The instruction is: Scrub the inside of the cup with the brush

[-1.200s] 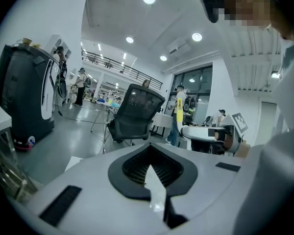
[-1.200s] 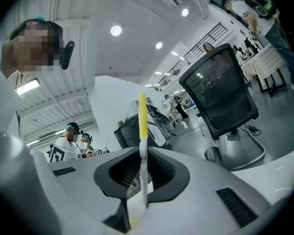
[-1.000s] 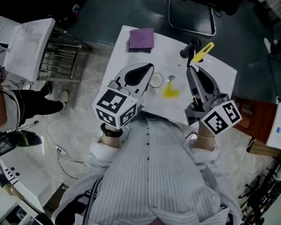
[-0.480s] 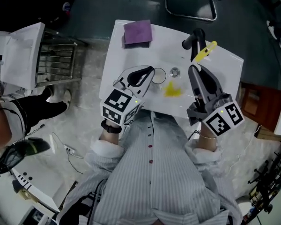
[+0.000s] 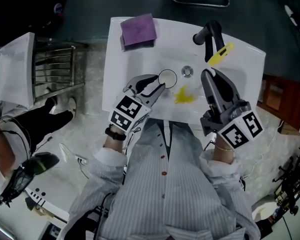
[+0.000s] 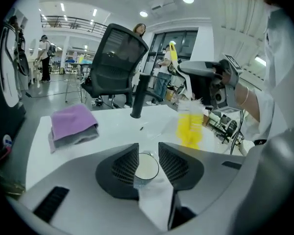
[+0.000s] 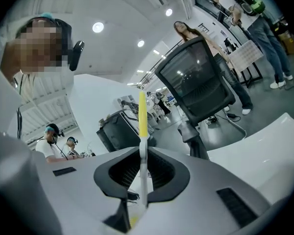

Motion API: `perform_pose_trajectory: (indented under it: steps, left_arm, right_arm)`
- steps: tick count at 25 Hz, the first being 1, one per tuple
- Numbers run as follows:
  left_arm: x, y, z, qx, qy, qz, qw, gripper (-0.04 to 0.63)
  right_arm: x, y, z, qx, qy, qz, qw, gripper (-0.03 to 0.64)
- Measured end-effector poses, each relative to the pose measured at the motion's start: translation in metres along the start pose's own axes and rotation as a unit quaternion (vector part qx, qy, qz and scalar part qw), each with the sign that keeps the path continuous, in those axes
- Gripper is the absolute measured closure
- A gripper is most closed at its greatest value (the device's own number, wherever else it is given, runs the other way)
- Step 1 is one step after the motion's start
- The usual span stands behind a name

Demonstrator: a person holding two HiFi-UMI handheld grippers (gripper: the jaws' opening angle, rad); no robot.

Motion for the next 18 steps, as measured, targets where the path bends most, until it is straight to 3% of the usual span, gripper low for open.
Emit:
perform_pose_trajectory:
  steps: [11, 18]
  left_arm:
    - [-0.04, 0.008, 0.065, -0.064, 0.104, 0.05, 0.9912, 0.337]
    - [-0.059, 0.011, 0.089, -0.119, 0.157, 0.09, 0.9763, 0.262]
  right_arm:
    - [-0.006, -0.013, 0.023, -0.021, 0.009, 0.013, 1.0, 0.554]
    - [-0.006, -0.027, 0.027, -0.029, 0.01, 0.025, 0.999, 0.554]
Point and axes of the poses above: the fingertips, and each gripper's own axes: x backward along the fingers, y to its left, z out of its underside, the point moved 1 cm from there along x, backward along the fingers, and after that the axes turned 6 degrees about z, right-handed, at the moved point
